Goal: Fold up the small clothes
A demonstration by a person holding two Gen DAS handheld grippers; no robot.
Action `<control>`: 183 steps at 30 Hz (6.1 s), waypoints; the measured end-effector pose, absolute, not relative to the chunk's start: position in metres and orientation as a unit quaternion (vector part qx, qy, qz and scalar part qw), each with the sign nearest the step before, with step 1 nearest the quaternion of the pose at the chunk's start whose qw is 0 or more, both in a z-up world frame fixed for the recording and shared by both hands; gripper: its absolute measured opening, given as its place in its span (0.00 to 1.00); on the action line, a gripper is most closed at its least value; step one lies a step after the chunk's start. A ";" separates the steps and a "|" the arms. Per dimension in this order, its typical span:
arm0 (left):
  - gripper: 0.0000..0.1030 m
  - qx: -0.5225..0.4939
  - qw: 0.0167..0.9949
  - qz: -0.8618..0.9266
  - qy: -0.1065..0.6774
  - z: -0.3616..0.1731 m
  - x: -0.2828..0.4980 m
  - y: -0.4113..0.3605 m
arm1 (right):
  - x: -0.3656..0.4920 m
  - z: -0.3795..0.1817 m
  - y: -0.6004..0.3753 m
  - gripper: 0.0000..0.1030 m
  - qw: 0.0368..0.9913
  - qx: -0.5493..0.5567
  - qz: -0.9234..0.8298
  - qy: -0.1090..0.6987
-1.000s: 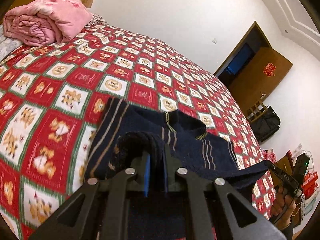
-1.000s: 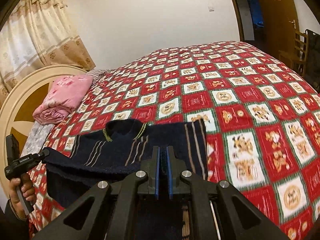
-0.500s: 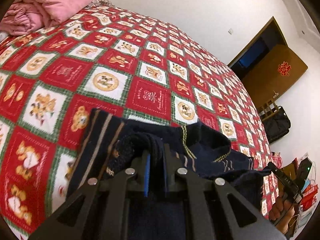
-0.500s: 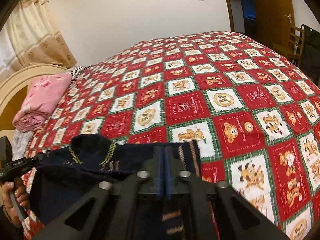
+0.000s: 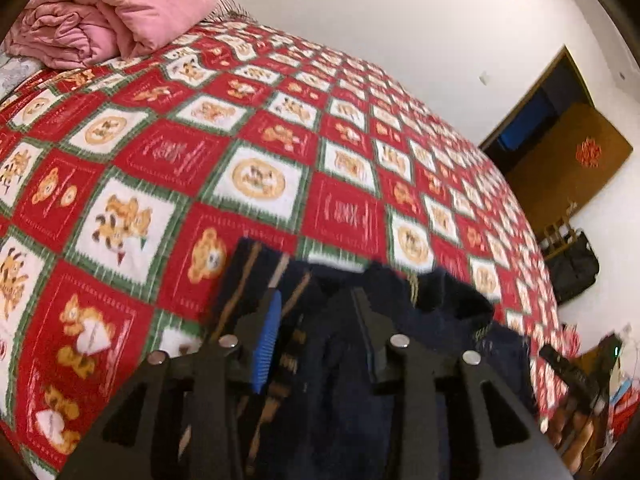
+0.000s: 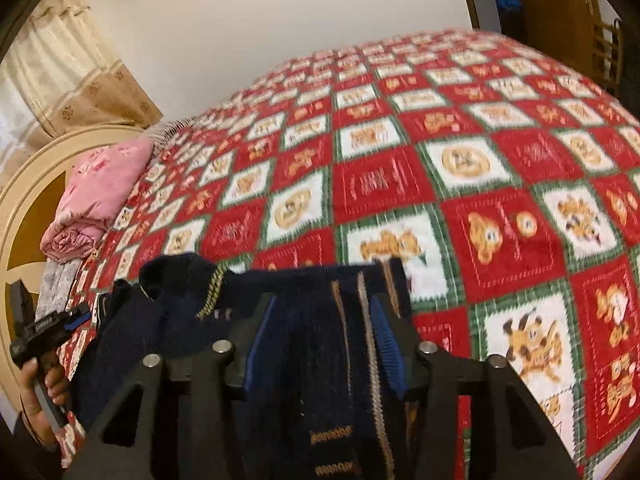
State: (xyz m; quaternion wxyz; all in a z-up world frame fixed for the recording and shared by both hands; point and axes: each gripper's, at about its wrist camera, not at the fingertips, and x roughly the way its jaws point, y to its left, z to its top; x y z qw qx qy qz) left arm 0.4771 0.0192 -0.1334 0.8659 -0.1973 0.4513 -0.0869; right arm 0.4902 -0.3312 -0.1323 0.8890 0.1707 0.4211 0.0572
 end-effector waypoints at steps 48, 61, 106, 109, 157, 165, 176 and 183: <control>0.48 -0.073 0.907 -0.034 0.413 -0.116 0.376 0.032 | 0.304 -0.167 -0.288 0.16 0.885 -0.013 0.033 0.465; 0.35 0.016 0.894 -0.053 0.445 -0.143 0.488 -0.064 | 0.296 -0.186 -0.297 0.39 0.912 0.030 0.026 0.408; 0.52 0.036 0.901 0.030 0.432 -0.171 0.375 0.032 | 0.308 -0.180 -0.226 0.54 0.918 -0.060 0.002 0.393; 0.59 0.016 0.902 0.026 0.431 -0.172 0.374 0.039 | 0.310 -0.184 -0.240 0.55 0.913 -0.018 0.017 0.406; 0.52 -0.131 0.897 -0.043 0.421 -0.176 0.351 0.169 | 0.316 -0.187 0.155 0.59 0.883 -0.383 0.119 0.245; 0.52 -0.159 0.876 -0.120 0.438 -0.168 0.386 0.163 | 0.308 -0.209 0.157 0.08 0.881 -0.382 0.119 0.252; 0.77 -0.171 0.806 -0.232 0.517 -0.166 0.477 0.086 | 0.292 -0.208 0.166 0.58 0.889 -0.423 0.039 0.173; 0.77 -0.102 0.799 -0.243 0.540 -0.173 0.500 0.045 | 0.311 -0.207 0.156 0.37 0.892 -0.389 0.064 0.224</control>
